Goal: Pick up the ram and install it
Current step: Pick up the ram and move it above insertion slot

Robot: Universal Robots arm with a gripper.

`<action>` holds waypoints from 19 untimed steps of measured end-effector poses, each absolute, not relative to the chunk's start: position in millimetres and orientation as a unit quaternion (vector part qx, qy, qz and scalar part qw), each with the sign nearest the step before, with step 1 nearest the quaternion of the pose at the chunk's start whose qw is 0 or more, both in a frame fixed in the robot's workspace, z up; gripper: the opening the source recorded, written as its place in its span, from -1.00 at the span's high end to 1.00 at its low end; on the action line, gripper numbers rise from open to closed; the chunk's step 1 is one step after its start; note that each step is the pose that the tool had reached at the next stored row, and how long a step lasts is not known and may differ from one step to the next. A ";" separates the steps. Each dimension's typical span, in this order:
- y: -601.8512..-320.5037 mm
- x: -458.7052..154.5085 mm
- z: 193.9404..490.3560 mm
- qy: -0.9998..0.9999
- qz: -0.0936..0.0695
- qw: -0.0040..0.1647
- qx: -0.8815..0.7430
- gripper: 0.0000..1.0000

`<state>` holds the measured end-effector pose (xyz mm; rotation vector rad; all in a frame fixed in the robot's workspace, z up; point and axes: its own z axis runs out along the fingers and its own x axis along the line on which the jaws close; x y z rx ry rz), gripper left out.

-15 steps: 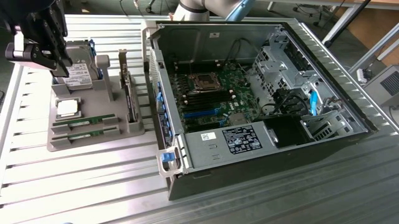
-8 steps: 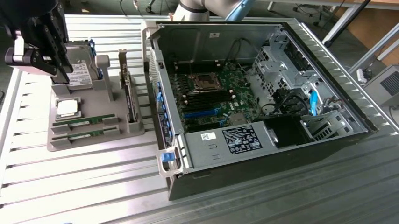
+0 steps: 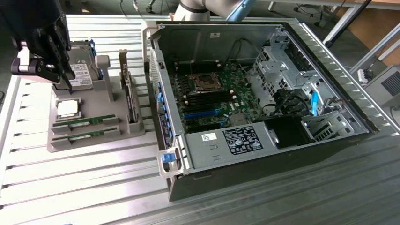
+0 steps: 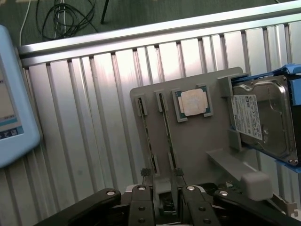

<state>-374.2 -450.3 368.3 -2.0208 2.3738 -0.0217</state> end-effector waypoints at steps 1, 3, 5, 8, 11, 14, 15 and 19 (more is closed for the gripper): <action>-450.4 -374.2 367.7 0.761 -0.007 0.012 -0.648 0.42; -450.6 -374.2 365.9 0.761 -0.007 0.012 -0.649 0.42; -450.6 -374.2 364.7 0.761 -0.007 0.012 -0.649 0.42; -450.6 -374.2 363.4 0.760 -0.007 0.012 -0.649 0.42; -450.6 -374.2 362.0 0.760 -0.007 0.012 -0.650 0.42; -450.6 -374.2 360.7 0.759 -0.007 0.012 -0.650 0.42; -450.6 -374.2 359.8 0.759 -0.007 0.012 -0.651 0.42; -450.6 -374.2 357.0 0.758 -0.007 0.012 -0.652 0.42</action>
